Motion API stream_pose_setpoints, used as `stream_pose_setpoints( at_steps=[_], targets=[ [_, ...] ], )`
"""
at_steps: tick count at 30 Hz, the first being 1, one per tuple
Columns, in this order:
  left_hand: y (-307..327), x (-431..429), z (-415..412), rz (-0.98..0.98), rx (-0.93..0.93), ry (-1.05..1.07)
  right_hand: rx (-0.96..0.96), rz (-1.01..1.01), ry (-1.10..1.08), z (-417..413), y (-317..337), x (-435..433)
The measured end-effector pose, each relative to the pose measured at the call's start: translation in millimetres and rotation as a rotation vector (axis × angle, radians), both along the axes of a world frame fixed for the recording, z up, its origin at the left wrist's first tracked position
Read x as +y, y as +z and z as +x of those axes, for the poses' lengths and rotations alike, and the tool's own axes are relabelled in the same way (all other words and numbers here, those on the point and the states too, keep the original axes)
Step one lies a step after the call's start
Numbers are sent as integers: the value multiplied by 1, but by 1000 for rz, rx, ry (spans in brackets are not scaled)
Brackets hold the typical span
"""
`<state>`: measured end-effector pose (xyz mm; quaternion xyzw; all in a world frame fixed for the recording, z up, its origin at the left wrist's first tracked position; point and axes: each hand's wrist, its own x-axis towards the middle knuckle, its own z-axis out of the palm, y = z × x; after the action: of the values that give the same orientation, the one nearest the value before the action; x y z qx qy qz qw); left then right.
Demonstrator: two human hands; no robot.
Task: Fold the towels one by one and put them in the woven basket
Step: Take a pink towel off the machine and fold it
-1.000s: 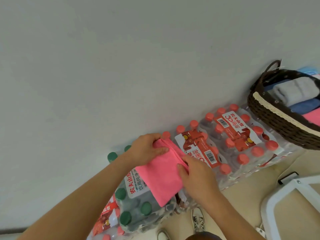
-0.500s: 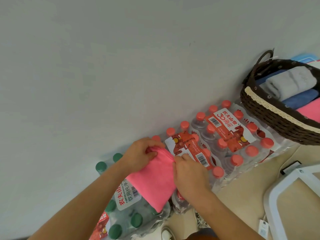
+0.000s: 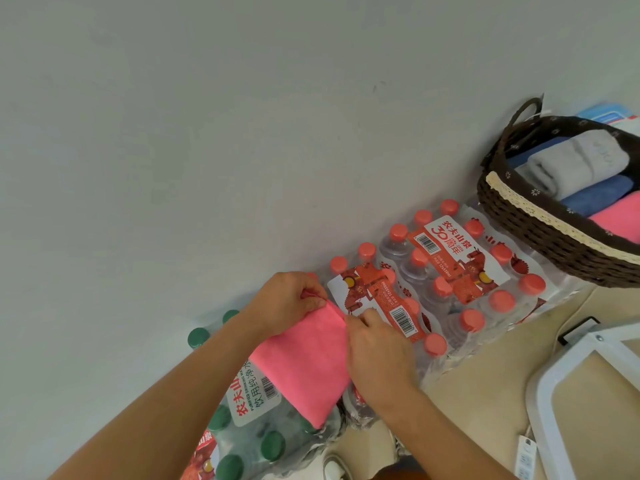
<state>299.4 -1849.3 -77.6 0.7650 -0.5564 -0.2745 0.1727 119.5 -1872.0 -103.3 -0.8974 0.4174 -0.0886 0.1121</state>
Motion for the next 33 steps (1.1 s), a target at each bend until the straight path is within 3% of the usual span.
stream_pose_setpoints(
  at_steps=[9,14,17,25,30,33],
  targets=[
    [-11,-4,1,16,-146,-100,1,30,-4,-4,-7,-4],
    [-19,3,3,-64,-430,-305,148,163,55,-2,8,-14],
    [-15,4,3,-72,-517,-376,118,275,49,2,14,-25],
    [-6,-4,11,94,-426,-354,177,442,97,9,16,-45],
    [9,-5,7,67,-273,-359,125,496,158,5,16,-48],
    [27,-1,6,27,-168,-307,80,678,211,-3,22,-55]
  ],
)
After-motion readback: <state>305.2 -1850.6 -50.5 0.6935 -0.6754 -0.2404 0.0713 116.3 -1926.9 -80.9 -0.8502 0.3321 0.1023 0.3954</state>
